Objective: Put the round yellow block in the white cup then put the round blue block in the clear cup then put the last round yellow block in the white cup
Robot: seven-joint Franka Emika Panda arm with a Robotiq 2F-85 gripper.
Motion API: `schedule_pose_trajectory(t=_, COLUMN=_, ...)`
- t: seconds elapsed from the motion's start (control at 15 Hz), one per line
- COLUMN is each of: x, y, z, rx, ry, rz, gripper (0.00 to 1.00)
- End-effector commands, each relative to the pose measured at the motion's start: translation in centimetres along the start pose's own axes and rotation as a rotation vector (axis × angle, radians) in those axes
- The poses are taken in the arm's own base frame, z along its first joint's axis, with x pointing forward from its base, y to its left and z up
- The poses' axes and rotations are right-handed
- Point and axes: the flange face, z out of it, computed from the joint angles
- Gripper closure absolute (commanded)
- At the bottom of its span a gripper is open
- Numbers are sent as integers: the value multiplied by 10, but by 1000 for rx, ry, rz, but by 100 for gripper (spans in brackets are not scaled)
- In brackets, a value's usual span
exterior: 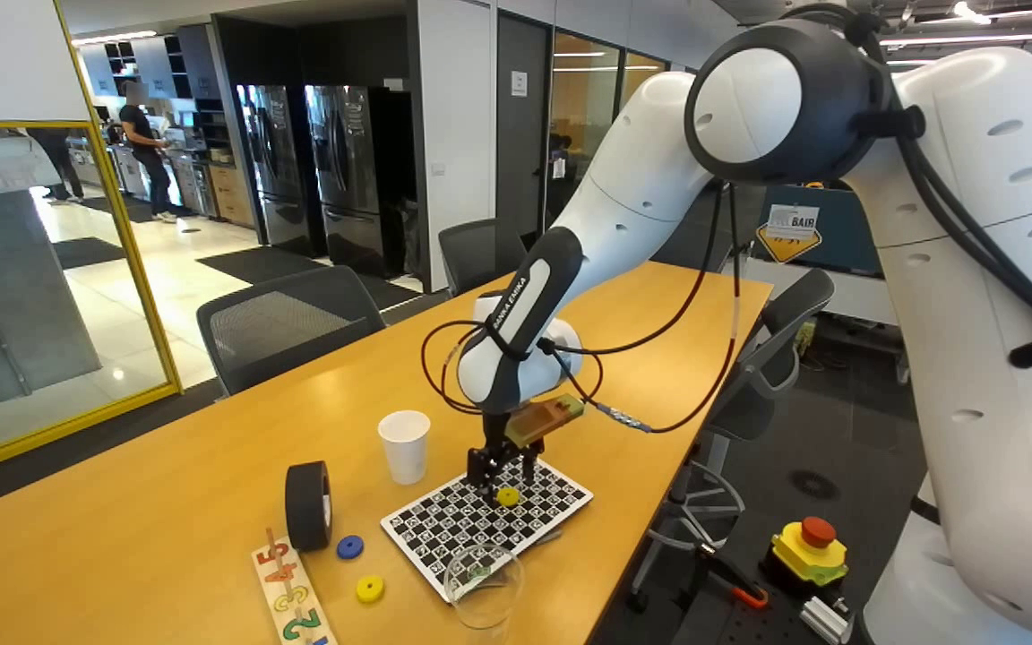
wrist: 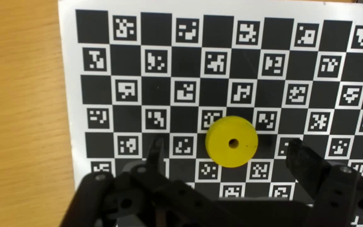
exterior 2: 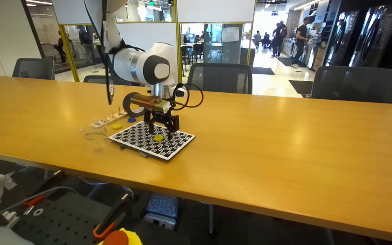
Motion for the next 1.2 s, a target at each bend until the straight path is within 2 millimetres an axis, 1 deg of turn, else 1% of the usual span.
schedule_pose_trajectory(t=0.0, x=-4, y=-10, z=-6, rx=-7, ry=30, rz=10, gripper=0)
schedule_pose_trajectory(t=0.2, x=-3, y=-12, z=-4, rx=-6, ry=33, rz=16, gripper=0)
schedule_pose_trajectory(t=0.27, x=-4, y=-13, z=-4, rx=-8, ry=34, rz=17, gripper=22)
schedule_pose_trajectory(t=0.33, x=-4, y=-13, z=-5, rx=-10, ry=38, rz=19, gripper=26)
schedule_pose_trajectory(t=0.6, x=-6, y=-12, z=-6, rx=-2, ry=33, rz=36, gripper=58)
schedule_pose_trajectory(t=0.8, x=-7, y=-12, z=-9, rx=0, ry=29, rz=48, gripper=80)
schedule_pose_trajectory(t=0.87, x=-7, y=-13, z=-10, rx=1, ry=28, rz=54, gripper=83)
schedule_pose_trajectory(t=1.0, x=-5, y=-15, z=-19, rx=-4, ry=38, rz=59, gripper=81)
schedule_pose_trajectory(t=1.13, x=3, y=-20, z=-39, rx=-10, ry=69, rz=72, gripper=81)
